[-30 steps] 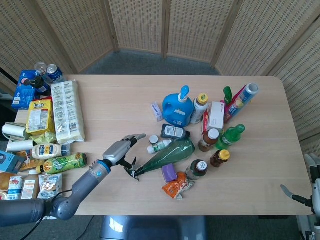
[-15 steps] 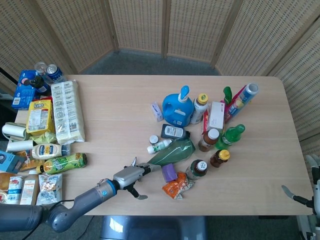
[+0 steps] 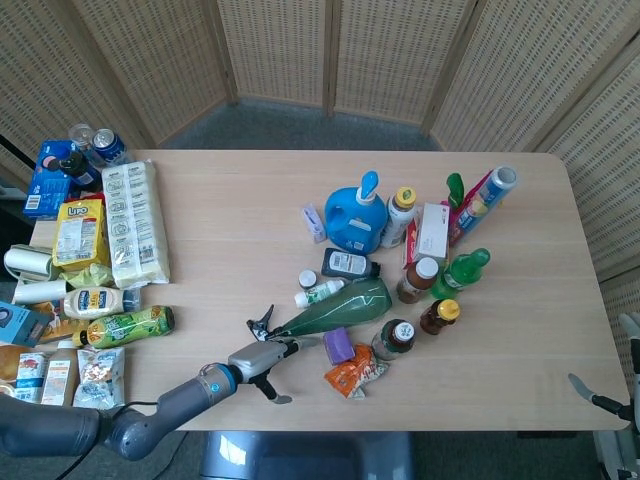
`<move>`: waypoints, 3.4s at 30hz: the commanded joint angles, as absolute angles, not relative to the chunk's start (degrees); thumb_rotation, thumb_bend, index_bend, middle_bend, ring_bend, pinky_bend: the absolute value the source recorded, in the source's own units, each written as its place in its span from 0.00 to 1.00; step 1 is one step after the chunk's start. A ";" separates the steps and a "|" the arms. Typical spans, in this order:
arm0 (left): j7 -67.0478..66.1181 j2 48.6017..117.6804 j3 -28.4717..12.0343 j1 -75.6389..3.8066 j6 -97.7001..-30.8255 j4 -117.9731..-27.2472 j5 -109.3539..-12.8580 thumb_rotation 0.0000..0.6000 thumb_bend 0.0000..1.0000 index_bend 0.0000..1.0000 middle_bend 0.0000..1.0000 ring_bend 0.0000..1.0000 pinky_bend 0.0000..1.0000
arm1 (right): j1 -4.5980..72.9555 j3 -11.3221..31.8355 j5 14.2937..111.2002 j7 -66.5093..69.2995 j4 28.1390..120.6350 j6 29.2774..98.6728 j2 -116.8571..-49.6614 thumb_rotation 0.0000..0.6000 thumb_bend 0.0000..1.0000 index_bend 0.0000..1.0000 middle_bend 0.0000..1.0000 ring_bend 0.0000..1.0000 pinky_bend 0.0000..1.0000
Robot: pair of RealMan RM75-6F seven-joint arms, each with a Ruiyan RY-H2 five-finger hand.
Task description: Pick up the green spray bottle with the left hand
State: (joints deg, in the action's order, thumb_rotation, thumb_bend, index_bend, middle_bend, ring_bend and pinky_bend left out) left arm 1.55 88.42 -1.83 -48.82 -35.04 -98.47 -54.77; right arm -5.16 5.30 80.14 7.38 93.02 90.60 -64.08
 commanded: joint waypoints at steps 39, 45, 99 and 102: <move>2.09 89.26 -5.92 -45.25 -41.54 -94.96 -52.02 1.00 0.27 0.00 0.10 0.08 0.00 | -6.37 5.44 80.31 8.96 92.22 91.38 -63.89 0.82 0.04 0.00 0.00 0.00 0.00; 0.50 92.60 -5.96 -46.52 -40.74 -92.40 -48.61 1.00 0.28 0.00 0.10 0.09 0.00 | -6.61 5.46 80.00 9.76 91.49 91.26 -64.08 0.82 0.04 0.00 0.00 0.00 0.00; -24.77 116.15 -6.00 -46.11 -60.67 -72.58 -54.43 1.00 0.34 0.23 0.22 0.42 0.19 | -7.56 6.43 78.74 15.65 87.72 90.60 -65.07 0.82 0.04 0.00 0.00 0.00 0.00; -26.13 118.23 -5.77 -45.96 -61.69 -69.75 -56.35 1.00 0.35 0.32 0.28 0.50 0.28 | -7.72 6.53 78.51 16.29 87.52 90.58 -65.01 0.82 0.03 0.00 0.00 0.00 0.00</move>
State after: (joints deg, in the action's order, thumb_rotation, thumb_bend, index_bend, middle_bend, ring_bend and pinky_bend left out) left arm -25.17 116.89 -5.83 -46.12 -60.87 -71.33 -55.08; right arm -7.68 6.50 78.56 16.23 87.56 90.58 -65.03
